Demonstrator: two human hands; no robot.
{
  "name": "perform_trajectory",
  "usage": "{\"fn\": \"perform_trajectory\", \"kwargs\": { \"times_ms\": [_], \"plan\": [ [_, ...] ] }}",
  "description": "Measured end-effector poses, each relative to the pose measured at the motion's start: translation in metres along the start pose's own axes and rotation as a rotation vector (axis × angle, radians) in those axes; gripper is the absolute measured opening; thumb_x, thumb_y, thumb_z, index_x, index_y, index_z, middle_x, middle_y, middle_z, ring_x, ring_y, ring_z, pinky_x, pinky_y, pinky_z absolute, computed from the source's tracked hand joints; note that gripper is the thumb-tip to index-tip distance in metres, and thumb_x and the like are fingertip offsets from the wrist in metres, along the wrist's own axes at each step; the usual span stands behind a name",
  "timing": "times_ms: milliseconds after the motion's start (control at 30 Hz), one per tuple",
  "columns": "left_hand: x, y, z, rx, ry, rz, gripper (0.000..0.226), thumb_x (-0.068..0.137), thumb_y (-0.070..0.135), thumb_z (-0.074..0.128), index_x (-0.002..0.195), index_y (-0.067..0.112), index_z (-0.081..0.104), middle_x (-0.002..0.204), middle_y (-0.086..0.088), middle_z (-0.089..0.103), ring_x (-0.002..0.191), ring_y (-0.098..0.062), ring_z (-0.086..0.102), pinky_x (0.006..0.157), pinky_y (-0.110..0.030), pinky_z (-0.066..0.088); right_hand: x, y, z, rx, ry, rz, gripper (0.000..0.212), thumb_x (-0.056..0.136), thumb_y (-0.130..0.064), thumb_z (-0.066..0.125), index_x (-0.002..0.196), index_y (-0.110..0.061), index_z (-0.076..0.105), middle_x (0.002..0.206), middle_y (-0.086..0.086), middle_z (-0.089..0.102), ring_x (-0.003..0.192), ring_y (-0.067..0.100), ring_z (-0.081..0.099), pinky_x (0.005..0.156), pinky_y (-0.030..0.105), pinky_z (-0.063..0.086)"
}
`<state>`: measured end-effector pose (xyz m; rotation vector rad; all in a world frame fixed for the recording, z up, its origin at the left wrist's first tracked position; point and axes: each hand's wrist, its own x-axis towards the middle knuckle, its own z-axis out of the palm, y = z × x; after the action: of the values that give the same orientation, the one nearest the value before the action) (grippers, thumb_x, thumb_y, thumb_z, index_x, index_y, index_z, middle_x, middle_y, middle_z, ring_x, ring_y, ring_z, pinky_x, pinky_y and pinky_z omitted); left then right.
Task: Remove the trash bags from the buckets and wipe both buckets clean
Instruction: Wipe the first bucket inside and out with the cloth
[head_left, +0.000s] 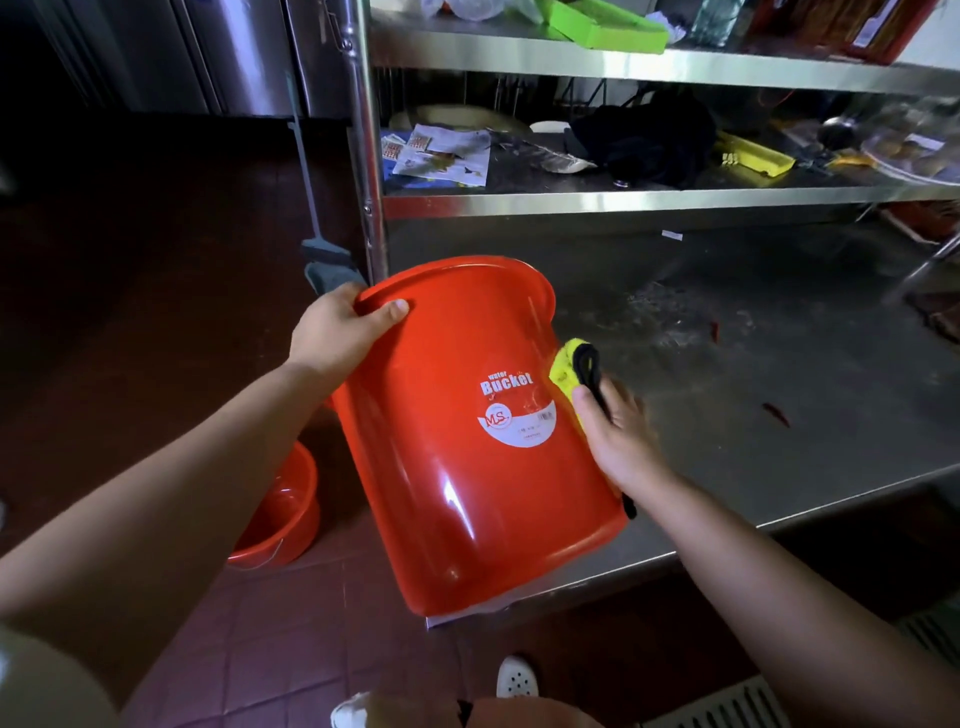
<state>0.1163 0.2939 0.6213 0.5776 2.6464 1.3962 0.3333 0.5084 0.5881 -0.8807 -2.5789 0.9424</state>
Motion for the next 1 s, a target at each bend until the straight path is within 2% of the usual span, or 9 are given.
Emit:
{"fn": "perform_trajectory", "kwargs": {
  "times_ms": [100,233,367,467,567,733,800,867,1000],
  "plan": [
    [0.002,0.0,0.0,-0.043,-0.024,-0.033,0.052,0.067,0.068,0.058,0.093,0.023,0.061,0.088,0.001,0.068,0.082,-0.019,0.065,0.081,-0.046,0.054,-0.018,-0.033,0.0,-0.267,0.076,-0.235,0.062,0.081,-0.066,0.018,0.136,-0.043,0.035,0.154,-0.01,0.024,0.119,0.026,0.032,0.096,0.046,0.027],
    [0.008,0.008,0.005,-0.051,-0.042,-0.052,0.044,0.064,0.067,0.062,0.08,0.026,0.06,0.083,0.003,0.068,0.081,-0.02,0.067,0.081,-0.042,0.055,-0.056,-0.072,0.013,-0.647,0.123,-0.561,0.055,0.082,-0.062,0.037,0.135,-0.047,0.037,0.152,0.0,0.032,0.112,0.031,0.038,0.083,0.042,0.028],
    [0.015,0.015,0.009,-0.059,-0.086,-0.069,0.036,0.066,0.065,0.065,0.076,0.031,0.061,0.081,0.012,0.067,0.081,-0.013,0.067,0.082,-0.033,0.054,-0.094,-0.076,0.036,-0.765,-0.034,-0.888,0.05,0.078,-0.054,0.055,0.126,-0.04,0.051,0.148,0.002,0.038,0.118,0.033,0.044,0.092,0.047,0.026],
    [0.014,0.014,0.006,-0.062,-0.095,-0.067,0.035,0.064,0.068,0.064,0.075,0.034,0.063,0.081,0.013,0.067,0.081,-0.011,0.066,0.079,-0.031,0.053,-0.104,-0.072,0.039,-0.787,-0.073,-0.973,0.037,0.084,-0.05,0.05,0.118,-0.037,0.058,0.143,0.0,0.043,0.117,0.031,0.045,0.091,0.044,0.029],
    [0.011,0.008,0.003,-0.06,-0.102,-0.04,0.029,0.071,0.062,0.065,0.075,0.033,0.064,0.081,0.012,0.066,0.081,-0.013,0.065,0.08,-0.032,0.052,-0.097,-0.062,0.028,-0.754,-0.042,-0.943,0.034,0.088,-0.05,0.046,0.118,-0.038,0.058,0.141,-0.001,0.047,0.118,0.028,0.049,0.092,0.045,0.03],
    [-0.003,0.001,0.015,-0.171,-0.14,0.005,0.032,0.084,0.048,0.063,0.095,0.018,0.065,0.082,0.006,0.066,0.076,-0.007,0.064,0.062,-0.018,0.046,-0.076,-0.02,-0.005,-0.762,0.121,-0.733,0.048,0.084,-0.061,0.048,0.128,-0.043,0.053,0.142,-0.002,0.048,0.117,0.026,0.05,0.089,0.045,0.036],
    [-0.007,0.001,0.019,-0.162,-0.1,0.038,0.031,0.084,0.045,0.064,0.089,0.015,0.063,0.079,0.002,0.065,0.073,-0.011,0.062,0.064,-0.021,0.047,-0.067,-0.007,-0.015,-0.764,0.182,-0.683,0.05,0.083,-0.061,0.051,0.129,-0.043,0.053,0.141,-0.001,0.049,0.113,0.028,0.051,0.086,0.045,0.036],
    [-0.007,0.004,0.02,-0.141,-0.08,0.061,0.038,0.083,0.045,0.065,0.089,0.007,0.063,0.081,-0.008,0.065,0.074,-0.02,0.063,0.072,-0.031,0.051,-0.055,-0.003,-0.02,-0.721,0.222,-0.625,0.05,0.082,-0.061,0.052,0.128,-0.042,0.055,0.14,-0.001,0.051,0.107,0.03,0.053,0.082,0.042,0.036],
    [-0.003,0.003,0.02,-0.143,-0.079,0.099,0.038,0.083,0.044,0.065,0.095,0.008,0.063,0.088,-0.012,0.067,0.084,-0.026,0.065,0.079,-0.035,0.053,-0.017,0.0,-0.029,-0.541,0.279,-0.297,0.051,0.084,-0.059,0.043,0.121,-0.029,0.062,0.136,-0.005,0.052,0.107,0.031,0.049,0.082,0.04,0.037]
  ]
}}
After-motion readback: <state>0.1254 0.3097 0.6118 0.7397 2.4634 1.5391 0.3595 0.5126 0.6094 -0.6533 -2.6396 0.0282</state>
